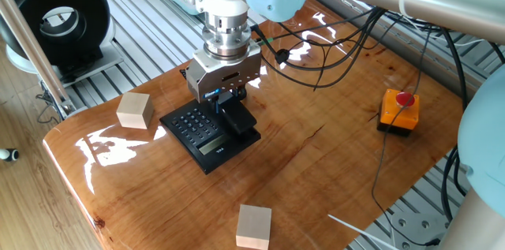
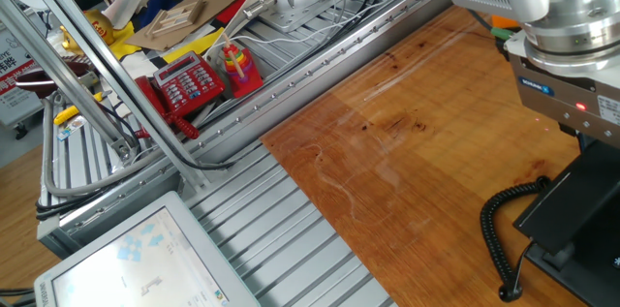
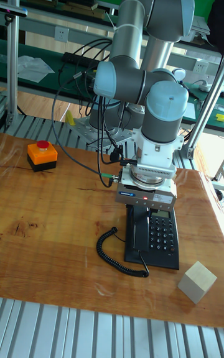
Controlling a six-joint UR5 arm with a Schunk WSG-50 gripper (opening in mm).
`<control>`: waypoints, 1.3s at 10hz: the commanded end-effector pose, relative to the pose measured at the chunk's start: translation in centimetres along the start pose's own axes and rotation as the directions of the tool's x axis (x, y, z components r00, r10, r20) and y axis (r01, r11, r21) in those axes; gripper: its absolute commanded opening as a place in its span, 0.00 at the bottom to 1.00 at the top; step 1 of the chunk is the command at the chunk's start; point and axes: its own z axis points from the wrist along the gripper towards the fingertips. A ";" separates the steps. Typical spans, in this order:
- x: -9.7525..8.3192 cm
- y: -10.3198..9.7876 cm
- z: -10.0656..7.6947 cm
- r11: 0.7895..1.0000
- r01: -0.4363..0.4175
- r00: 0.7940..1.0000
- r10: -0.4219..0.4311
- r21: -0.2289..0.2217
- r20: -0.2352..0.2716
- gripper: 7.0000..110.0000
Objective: Place the handset of the telephone on the corresponding phone cradle
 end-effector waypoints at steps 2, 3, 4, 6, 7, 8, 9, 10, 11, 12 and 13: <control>-0.1 0.3 -0.2 1.000 0.001 1.000 -0.001 -0.018 0.001 0.00; -0.1 0.3 -0.2 1.000 0.001 1.000 -0.001 -0.019 0.001 0.00; -0.1 0.3 -0.2 1.000 -0.001 1.000 0.001 -0.018 0.001 0.00; -0.2 0.3 -0.2 1.000 -0.002 1.000 0.002 -0.020 0.004 0.00; -0.3 0.4 -0.2 1.000 -0.001 1.000 0.001 -0.020 0.007 0.00; -0.4 0.4 -0.2 1.000 0.002 1.000 -0.002 -0.022 0.012 0.00; -0.4 0.5 -0.2 1.000 0.006 1.000 -0.005 -0.025 0.013 0.00; -0.5 0.5 -0.1 1.000 0.016 1.000 -0.016 -0.025 0.014 0.00; -0.6 0.6 -0.1 0.999 0.030 0.999 -0.030 -0.027 0.021 0.00; -0.6 0.7 -0.1 0.999 0.031 0.999 -0.030 -0.032 0.020 0.00; -0.5 0.7 -0.1 0.999 0.031 0.999 -0.030 -0.032 0.019 0.00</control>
